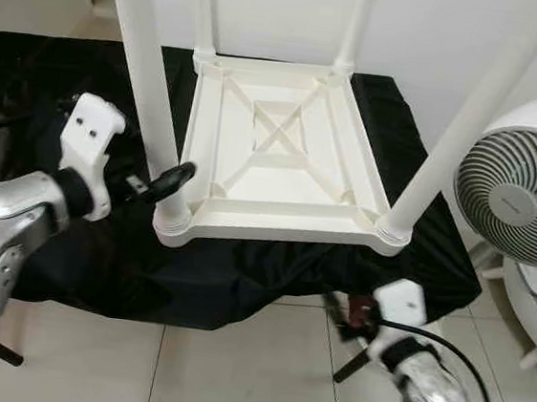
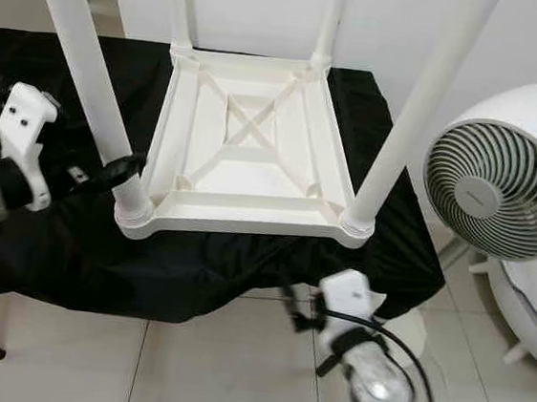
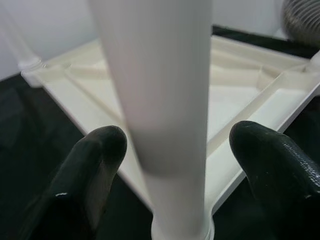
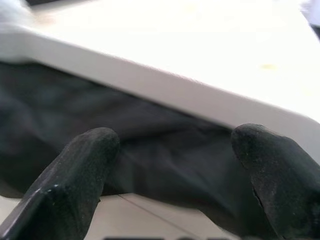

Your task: Building children table

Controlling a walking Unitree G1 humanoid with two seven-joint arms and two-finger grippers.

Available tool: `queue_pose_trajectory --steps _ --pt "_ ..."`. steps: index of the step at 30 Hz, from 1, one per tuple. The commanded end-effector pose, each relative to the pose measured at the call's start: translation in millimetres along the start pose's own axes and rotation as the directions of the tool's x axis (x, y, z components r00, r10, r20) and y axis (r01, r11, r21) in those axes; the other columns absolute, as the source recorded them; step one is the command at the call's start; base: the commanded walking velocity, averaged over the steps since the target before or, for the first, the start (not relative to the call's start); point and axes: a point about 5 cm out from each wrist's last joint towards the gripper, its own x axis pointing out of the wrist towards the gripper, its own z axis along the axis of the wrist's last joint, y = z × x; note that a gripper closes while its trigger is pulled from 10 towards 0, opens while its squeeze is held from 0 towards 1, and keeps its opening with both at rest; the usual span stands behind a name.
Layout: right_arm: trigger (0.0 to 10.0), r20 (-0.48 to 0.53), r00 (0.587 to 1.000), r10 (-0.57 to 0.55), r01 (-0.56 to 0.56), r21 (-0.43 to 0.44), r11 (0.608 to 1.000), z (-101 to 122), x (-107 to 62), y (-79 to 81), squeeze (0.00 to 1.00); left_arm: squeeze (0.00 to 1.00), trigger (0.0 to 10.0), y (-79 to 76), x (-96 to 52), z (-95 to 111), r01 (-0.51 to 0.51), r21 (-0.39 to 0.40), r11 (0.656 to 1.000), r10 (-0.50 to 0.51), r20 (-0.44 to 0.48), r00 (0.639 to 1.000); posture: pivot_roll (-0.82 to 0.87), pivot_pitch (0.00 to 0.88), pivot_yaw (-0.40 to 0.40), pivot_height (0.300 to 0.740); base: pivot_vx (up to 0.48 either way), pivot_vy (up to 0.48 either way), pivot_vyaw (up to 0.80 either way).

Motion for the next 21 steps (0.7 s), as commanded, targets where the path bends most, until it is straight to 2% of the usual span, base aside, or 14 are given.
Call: queue_pose_trajectory --steps 1,2,4,7,8,9,10,11,12,14,15,16,18,21 --pt "10.0 0.021 0.999 0.042 -0.043 0.008 0.999 6 6.9 5.7 0.00 0.00 10.0 -1.8 -7.6 -6 0.045 -0.002 0.999 -0.045 -0.032 0.998 -0.03 0.101 0.014 0.740 0.000 0.000 0.00" --pt "10.0 0.052 0.997 0.060 -0.061 0.011 0.998 13 16.2 8.9 0.00 0.00 10.0 -5.6 -13.3 -12 0.083 0.022 0.996 -0.081 -0.075 0.994 -0.02 0.100 0.011 0.740 0.000 0.000 0.00" --pt "10.0 0.052 0.997 0.060 -0.061 0.011 0.998 13 16.2 8.9 0.00 0.00 10.0 -5.6 -13.3 -12 0.083 0.022 0.996 -0.081 -0.075 0.994 -0.02 0.100 0.011 0.740 0.000 0.000 0.00" --pt "10.0 0.109 0.989 0.099 -0.101 0.016 0.995 26 35.6 16.3 0.00 0.00 10.0 -12.6 -19.8 -27 0.134 0.041 0.990 -0.126 -0.158 0.979 -0.01 0.101 0.004 0.740 0.000 0.000 0.00" --pt "10.0 0.109 0.989 0.099 -0.101 0.016 0.995 26 35.6 16.3 0.00 0.00 10.0 -12.6 -19.8 -27 0.134 0.041 0.990 -0.126 -0.158 0.979 -0.01 0.101 0.004 0.740 0.000 0.000 0.00" --pt "10.0 0.120 0.987 0.109 -0.112 0.022 0.993 29 40.0 18.7 0.00 0.00 10.0 -10.8 -18.4 -34 0.103 0.055 0.993 -0.090 -0.198 0.976 -0.01 0.102 0.004 0.740 0.000 0.000 0.00" --pt "10.0 0.138 0.983 0.122 -0.126 0.023 0.992 34 46.4 22.3 0.00 0.00 10.0 0.9 -13.1 -45 -0.020 0.080 0.997 0.040 -0.251 0.967 -0.01 0.102 0.003 0.740 0.000 0.000 0.00" --pt "10.0 0.138 0.983 0.122 -0.126 0.023 0.992 34 46.4 22.3 0.00 0.00 10.0 0.9 -13.1 -45 -0.020 0.080 0.997 0.040 -0.251 0.967 -0.01 0.102 0.003 0.740 0.000 0.000 0.00" --pt "10.0 0.148 0.980 0.132 -0.137 0.024 0.990 37 50.5 24.7 0.00 0.00 10.0 8.9 -9.6 -53 -0.105 0.103 0.989 0.131 -0.285 0.950 -0.01 0.100 0.000 0.740 0.000 0.000 0.00" --pt "10.0 0.165 0.976 0.141 -0.148 0.030 0.989 42 57.3 28.6 0.00 0.00 10.0 33.0 0.0 -63 -0.350 0.129 0.928 0.373 -0.324 0.869 -0.01 0.100 -0.002 0.740 0.000 0.000 0.00" --pt "10.0 0.165 0.976 0.141 -0.148 0.030 0.989 42 57.3 28.6 0.00 0.00 10.0 33.0 0.0 -63 -0.350 0.129 0.928 0.373 -0.324 0.869 -0.01 0.100 -0.002 0.740 0.000 0.000 0.00" --pt "10.0 0.169 0.976 0.139 -0.147 0.034 0.989 43 59.0 29.0 0.00 0.00 10.0 38.2 3.7 -65 -0.402 0.154 0.903 0.431 -0.332 0.839 -0.01 0.100 -0.002 0.740 0.000 0.000 0.00" --pt "10.0 0.169 0.976 0.139 -0.147 0.034 0.989 43 59.0 29.0 0.00 0.00 10.0 38.2 3.7 -65 -0.402 0.154 0.903 0.431 -0.332 0.839 -0.01 0.100 -0.002 0.740 0.000 0.000 0.00" --pt "10.0 0.174 0.976 0.130 -0.140 0.044 0.989 45 60.4 28.2 0.00 0.00 10.0 39.9 14.7 -66 -0.458 0.175 0.872 0.490 -0.324 0.809 -0.01 0.100 -0.004 0.740 0.000 0.000 0.00"
